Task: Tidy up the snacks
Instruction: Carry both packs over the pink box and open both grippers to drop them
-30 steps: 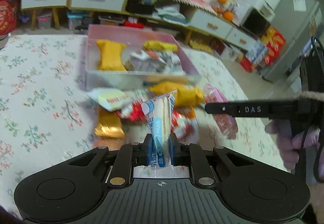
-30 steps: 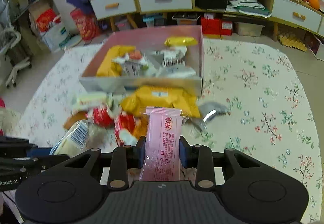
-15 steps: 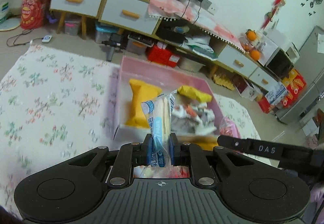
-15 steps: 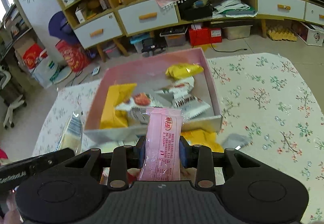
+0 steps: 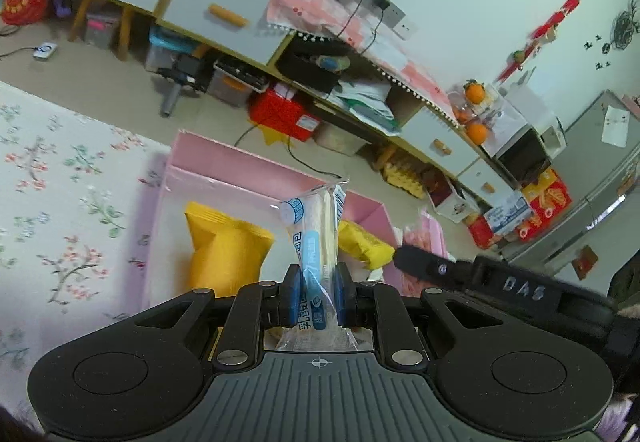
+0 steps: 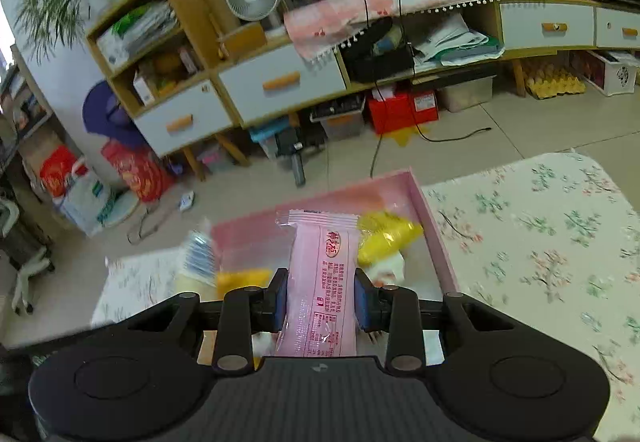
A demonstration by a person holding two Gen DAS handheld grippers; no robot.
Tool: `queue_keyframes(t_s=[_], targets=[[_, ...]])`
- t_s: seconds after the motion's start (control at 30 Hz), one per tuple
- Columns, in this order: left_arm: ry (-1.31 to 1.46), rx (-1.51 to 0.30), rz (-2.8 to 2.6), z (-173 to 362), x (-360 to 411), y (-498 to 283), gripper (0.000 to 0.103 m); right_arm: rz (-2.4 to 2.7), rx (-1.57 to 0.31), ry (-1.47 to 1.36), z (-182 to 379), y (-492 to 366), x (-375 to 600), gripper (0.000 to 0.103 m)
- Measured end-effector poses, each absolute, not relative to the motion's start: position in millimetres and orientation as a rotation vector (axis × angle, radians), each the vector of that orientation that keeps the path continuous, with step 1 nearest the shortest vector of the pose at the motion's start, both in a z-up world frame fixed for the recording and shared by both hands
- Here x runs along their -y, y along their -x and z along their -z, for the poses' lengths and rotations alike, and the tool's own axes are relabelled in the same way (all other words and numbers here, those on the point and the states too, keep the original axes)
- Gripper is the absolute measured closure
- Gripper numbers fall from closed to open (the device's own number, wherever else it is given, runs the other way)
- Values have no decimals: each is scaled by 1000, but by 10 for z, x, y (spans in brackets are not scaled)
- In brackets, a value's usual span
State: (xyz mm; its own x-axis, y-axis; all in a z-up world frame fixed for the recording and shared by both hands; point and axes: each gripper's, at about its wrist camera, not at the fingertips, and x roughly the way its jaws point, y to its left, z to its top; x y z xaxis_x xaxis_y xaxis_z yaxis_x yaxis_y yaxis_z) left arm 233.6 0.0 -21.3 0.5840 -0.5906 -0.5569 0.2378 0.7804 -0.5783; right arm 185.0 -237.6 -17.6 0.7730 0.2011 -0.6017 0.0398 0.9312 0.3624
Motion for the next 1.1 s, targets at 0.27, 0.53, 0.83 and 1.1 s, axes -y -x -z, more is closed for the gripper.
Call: queue_keyframes(t_s=[0.27,0.53,0.83,1.1], targets=[[445,-849,459,561,55,-2586,89,-120,-672,-383,415,-2064,2389,100],[381,-800,431,611,114,-2635,89,-154,-639,-412,499,-2129,2367,100],[357,-801,461,550,123,-2646,77,-182,-619,-434,470,-2167,2411,89],[303,-811,470,432,162,-2535,60,-183,-625,-401,390,-2098,2366,69]])
